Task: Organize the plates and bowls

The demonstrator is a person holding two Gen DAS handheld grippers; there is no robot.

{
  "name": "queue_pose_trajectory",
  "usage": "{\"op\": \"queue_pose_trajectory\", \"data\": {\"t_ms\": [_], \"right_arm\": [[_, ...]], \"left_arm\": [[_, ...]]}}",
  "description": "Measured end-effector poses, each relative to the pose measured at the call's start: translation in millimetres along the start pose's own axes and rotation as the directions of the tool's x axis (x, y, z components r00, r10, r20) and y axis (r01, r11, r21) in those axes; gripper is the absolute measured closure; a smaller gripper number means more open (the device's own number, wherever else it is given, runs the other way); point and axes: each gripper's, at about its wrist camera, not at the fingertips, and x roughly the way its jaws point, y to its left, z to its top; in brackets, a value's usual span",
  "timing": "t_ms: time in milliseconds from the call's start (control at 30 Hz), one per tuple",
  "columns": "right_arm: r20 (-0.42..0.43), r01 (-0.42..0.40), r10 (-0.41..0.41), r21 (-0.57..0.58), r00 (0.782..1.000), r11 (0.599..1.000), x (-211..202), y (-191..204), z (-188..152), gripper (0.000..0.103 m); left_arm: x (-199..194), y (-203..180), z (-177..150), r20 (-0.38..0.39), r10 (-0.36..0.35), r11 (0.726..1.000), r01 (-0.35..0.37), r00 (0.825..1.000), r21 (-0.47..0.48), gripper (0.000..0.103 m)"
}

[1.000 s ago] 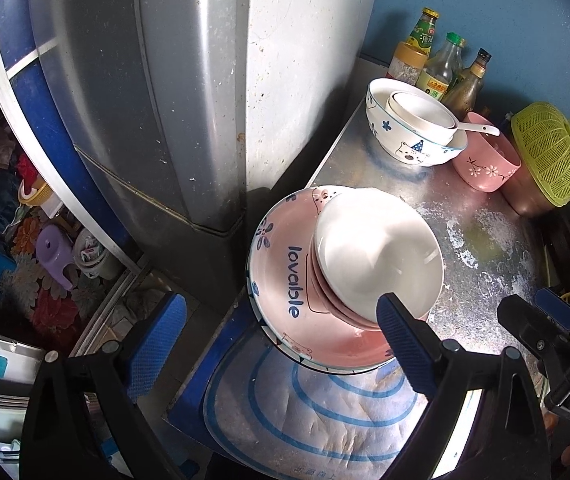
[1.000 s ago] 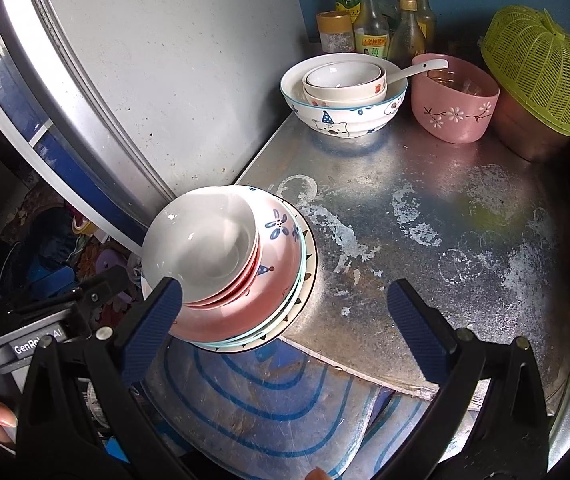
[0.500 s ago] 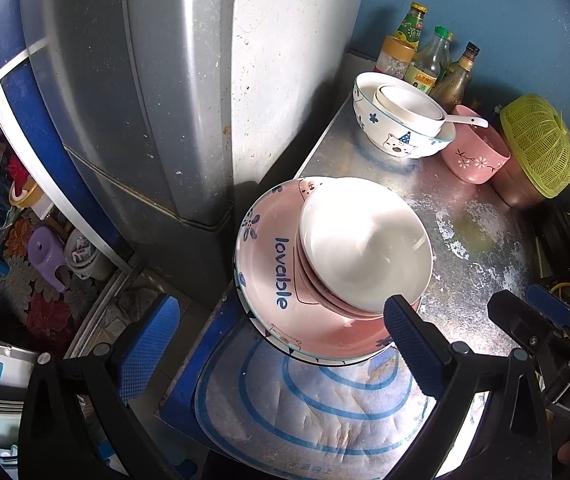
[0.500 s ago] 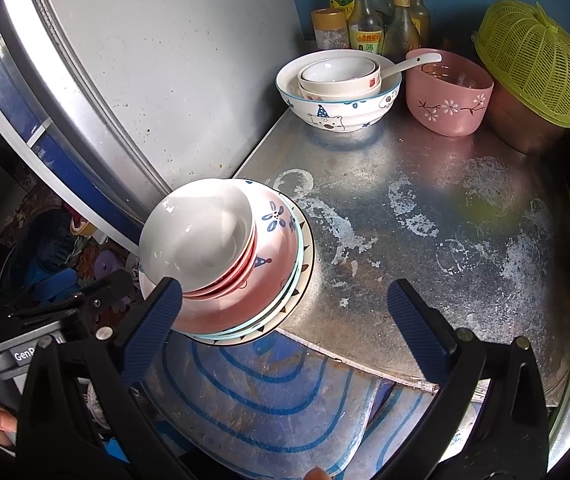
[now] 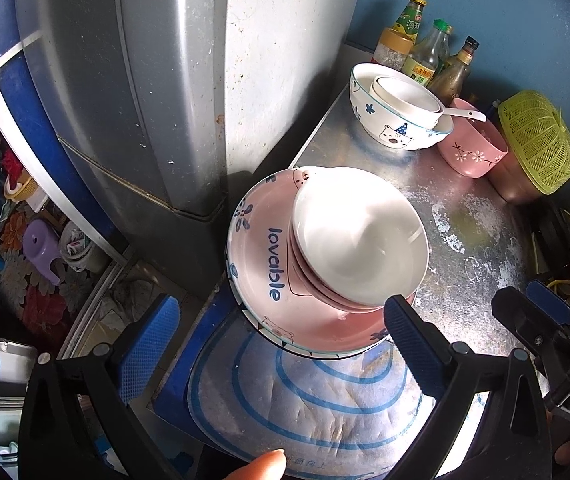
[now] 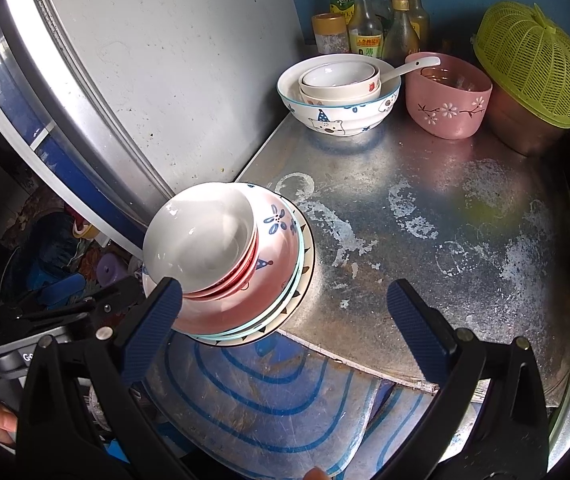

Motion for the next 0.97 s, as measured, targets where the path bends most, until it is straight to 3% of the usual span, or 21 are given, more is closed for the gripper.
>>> {"op": "queue_pose_trajectory", "data": {"t_ms": [967], "right_arm": [[0.011,0.004,-0.004,-0.001,1.000,1.000,-4.3,-0.3,-1.7,0.000]], "left_arm": [[-0.9,-2.1,1.8,-0.003,-0.026,1.000,0.026,1.000,0.002,0.000]]}}
